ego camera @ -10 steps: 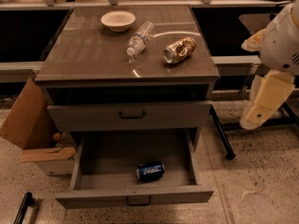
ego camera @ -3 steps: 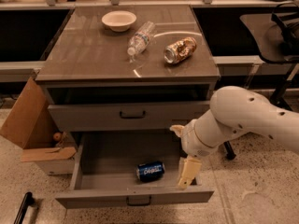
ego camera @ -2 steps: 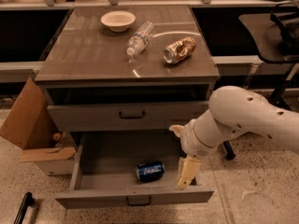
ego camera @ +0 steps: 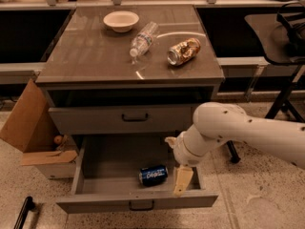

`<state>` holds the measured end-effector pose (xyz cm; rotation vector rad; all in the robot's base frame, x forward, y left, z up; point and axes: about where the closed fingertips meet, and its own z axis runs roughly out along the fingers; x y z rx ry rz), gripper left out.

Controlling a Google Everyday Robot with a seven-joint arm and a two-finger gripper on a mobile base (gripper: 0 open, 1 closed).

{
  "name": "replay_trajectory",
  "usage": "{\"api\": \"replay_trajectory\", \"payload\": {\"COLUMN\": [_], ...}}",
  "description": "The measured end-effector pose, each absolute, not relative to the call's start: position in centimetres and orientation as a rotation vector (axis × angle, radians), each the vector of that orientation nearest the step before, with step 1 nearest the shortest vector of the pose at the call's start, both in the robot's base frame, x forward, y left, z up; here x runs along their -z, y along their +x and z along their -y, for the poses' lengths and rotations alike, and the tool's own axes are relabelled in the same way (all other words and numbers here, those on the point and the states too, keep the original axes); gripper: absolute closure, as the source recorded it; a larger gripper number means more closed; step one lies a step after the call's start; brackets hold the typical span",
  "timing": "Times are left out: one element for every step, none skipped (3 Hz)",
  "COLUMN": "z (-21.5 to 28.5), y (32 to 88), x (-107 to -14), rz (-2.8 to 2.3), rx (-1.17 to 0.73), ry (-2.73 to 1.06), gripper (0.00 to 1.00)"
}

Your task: Pick pepsi can from middle drawer and place on counter

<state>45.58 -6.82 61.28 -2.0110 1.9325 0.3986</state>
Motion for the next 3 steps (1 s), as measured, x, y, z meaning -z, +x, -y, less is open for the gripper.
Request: {"api": "replay_trajectory", "payload": {"z": [5.9,5.1,4.3], "y": [46.6,48.2,49.7], "x": [-57.3,-54.1,-50.8], "rz": [-1.927,-1.897,-1.848], "rx": [-0.398,-0.413,-0.475], "ry": [-2.039,-2.042,-2.032], "gripper": [0.0,0.0,0.0]}}
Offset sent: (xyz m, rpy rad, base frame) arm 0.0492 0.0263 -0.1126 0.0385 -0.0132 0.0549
